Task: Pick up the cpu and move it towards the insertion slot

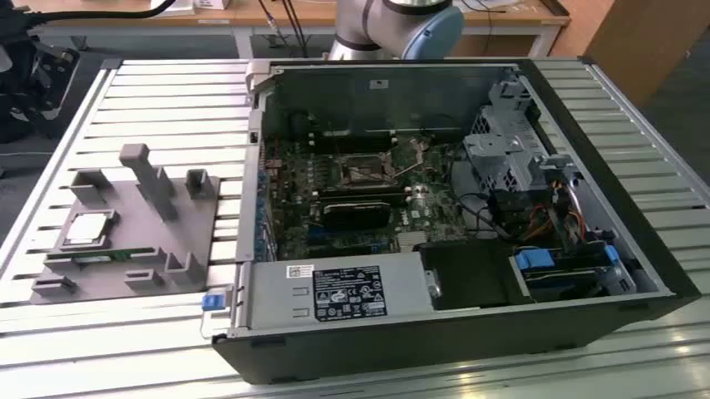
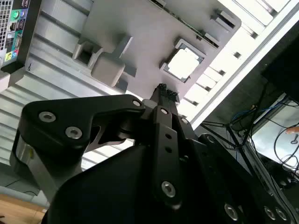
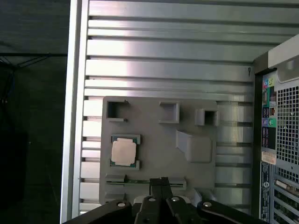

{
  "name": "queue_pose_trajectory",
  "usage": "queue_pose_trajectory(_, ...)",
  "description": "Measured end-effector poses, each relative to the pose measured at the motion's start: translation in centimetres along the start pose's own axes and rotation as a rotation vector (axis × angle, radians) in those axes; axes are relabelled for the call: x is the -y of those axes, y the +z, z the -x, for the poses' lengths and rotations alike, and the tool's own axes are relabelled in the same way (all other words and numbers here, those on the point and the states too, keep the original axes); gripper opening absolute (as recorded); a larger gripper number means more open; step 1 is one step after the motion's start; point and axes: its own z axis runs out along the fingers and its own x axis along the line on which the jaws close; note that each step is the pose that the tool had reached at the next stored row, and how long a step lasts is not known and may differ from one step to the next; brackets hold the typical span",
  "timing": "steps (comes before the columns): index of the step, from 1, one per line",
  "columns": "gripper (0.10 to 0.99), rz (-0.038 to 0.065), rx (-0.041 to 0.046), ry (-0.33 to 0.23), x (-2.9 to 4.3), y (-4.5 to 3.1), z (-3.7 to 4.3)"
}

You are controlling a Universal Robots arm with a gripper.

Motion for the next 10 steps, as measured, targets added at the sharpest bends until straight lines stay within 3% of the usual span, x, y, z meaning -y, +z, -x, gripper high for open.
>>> queue_pose_trajectory(6,0.106,0.0,0.0,0.0,-0.01,0.0,-0.21)
queue_pose_trajectory(10,0.106,0.0,0.0,0.0,-0.02,0.01,-0.91)
